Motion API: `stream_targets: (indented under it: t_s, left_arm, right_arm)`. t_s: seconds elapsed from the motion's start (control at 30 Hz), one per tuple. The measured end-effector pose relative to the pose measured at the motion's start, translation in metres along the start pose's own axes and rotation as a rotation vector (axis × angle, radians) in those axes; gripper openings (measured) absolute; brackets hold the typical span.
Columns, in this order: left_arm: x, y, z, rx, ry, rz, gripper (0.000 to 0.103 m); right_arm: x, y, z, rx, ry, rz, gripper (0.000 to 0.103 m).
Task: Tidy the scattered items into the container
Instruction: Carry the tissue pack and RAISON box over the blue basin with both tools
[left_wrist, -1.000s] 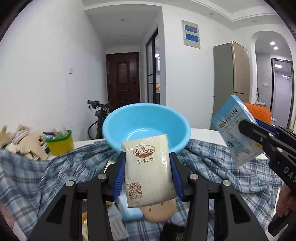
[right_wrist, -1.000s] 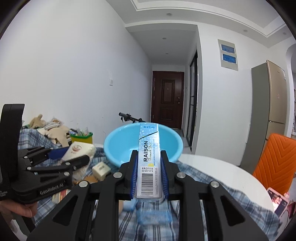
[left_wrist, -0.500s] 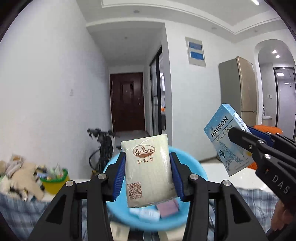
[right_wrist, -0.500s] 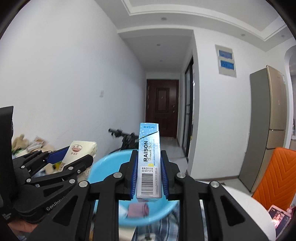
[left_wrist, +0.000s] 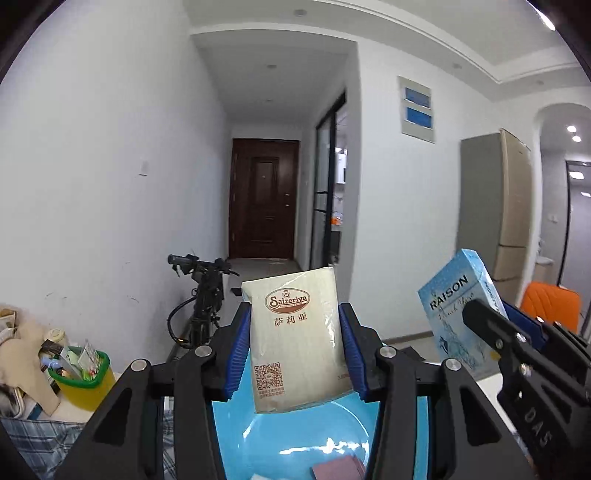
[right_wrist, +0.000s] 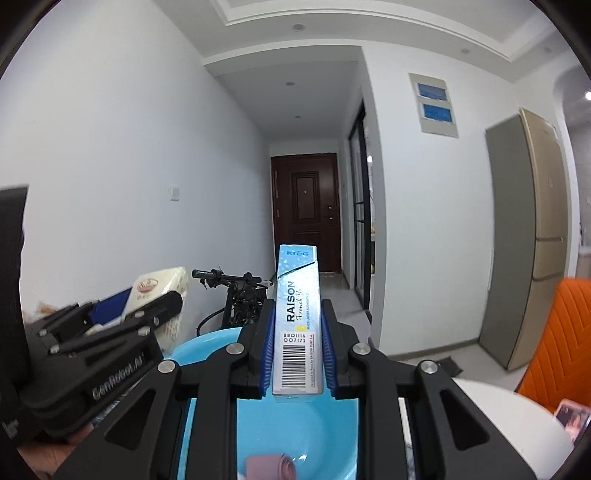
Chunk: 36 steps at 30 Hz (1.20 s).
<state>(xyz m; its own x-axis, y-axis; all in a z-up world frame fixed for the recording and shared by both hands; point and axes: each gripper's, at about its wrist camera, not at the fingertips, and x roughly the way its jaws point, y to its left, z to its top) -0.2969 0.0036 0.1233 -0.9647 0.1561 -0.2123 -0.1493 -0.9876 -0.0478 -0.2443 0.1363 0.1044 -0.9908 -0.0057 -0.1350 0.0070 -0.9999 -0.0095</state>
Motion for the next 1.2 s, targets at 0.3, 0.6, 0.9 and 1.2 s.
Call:
stream_targets:
  t_s: [0.3, 0.6, 0.9, 1.2]
  left_arm:
    - [0.025, 0.025, -0.016, -0.040, 0.118, 0.072, 0.048]
    - [0.024, 0.008, -0.005, 0.024, 0.190, 0.070, 0.048]
    - [0.074, -0.010, 0.003, 0.093, 0.597, 0.063, 0.048]
    - [0.103, -0.001, -0.027, 0.005, 0.958, 0.095, 0.048]
  right_arm:
    - [0.033, 0.013, -0.004, -0.035, 0.101, -0.018, 0.021]
    - [0.068, -0.008, 0.012, 0.004, 0.307, 0.004, 0.021]
    - [0.097, -0.023, 0.041, -0.016, 0.639, 0.020, 0.021]
    - [0.112, -0.038, 0.013, 0.056, 0.941, 0.036, 0.021]
